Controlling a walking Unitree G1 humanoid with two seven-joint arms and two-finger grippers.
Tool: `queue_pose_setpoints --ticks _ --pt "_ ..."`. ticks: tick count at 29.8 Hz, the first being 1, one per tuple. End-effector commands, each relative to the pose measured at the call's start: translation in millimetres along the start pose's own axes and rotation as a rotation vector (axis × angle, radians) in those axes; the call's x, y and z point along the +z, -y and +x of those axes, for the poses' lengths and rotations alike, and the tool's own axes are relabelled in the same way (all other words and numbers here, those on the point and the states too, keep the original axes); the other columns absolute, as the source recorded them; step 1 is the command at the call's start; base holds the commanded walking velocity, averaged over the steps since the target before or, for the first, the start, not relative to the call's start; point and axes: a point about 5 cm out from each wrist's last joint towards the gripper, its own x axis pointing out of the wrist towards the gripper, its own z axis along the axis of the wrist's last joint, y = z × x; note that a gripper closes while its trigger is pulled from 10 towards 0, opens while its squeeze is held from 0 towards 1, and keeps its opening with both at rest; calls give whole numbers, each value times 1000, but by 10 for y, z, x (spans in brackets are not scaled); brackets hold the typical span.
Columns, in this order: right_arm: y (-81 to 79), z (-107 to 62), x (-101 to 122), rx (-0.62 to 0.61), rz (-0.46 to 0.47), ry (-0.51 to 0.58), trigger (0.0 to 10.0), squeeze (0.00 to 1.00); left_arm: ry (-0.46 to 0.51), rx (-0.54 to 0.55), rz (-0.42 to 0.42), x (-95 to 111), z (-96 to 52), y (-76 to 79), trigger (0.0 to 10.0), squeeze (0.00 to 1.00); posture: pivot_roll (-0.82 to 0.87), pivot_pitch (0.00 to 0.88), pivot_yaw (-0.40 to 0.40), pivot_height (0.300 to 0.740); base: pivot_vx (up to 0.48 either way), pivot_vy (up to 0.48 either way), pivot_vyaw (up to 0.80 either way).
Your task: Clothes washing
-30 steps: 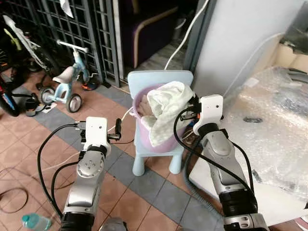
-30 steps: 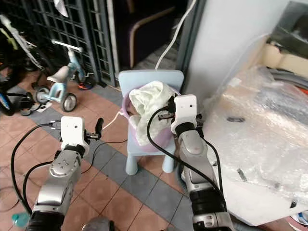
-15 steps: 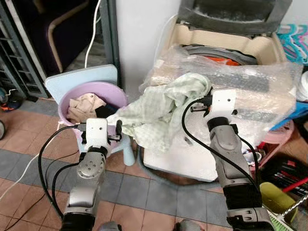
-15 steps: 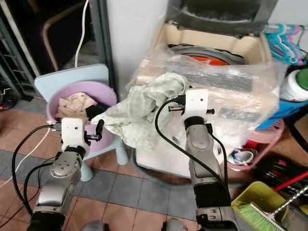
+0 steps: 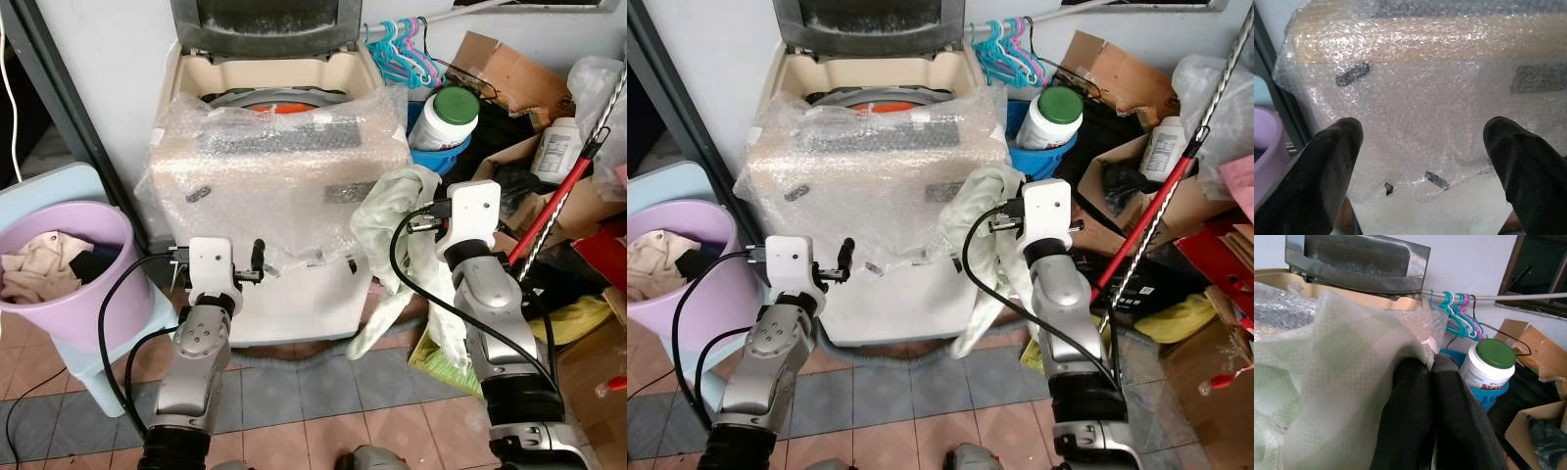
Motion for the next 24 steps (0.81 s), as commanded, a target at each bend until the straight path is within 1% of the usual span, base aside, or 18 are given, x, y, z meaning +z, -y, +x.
queue_pose_setpoints --ticks 1,3,5,10,14,18,19,24 --pt "-36 65 84 27 8 31 10000 0 -17 36 4 -29 -8 -82 10000 0 -16 0 -7 740 0 0 0" --pt "-63 70 96 44 10 36 10000 0 -25 68 -6 -43 -20 -119 10000 0 -11 0 -8 740 0 0 0" --pt "-82 61 90 54 13 37 10000 0 -22 72 3 -47 -27 -131 10000 0 -11 0 -7 740 0 0 0" --pt "-138 43 102 92 3 57 10000 0 -23 72 0 -61 -31 -153 10000 0 -13 0 0 740 218 374 0" --pt "-97 83 173 106 0 84 10000 0 -15 79 3 -38 -1 -166 10000 0 -19 0 5 740 278 391 0" --pt "-66 135 243 132 -27 111 10000 0 -26 59 -3 -40 14 -149 10000 0 -20 0 5 740 279 391 484" --pt "-43 178 297 143 -38 128 10000 0 -25 54 0 -39 14 -144 10000 0 -20 0 5 740 281 390 513" --pt "22 293 446 152 -53 170 10000 0 -31 67 15 -61 9 -160 10000 0 -18 0 -3 740 281 390 505"
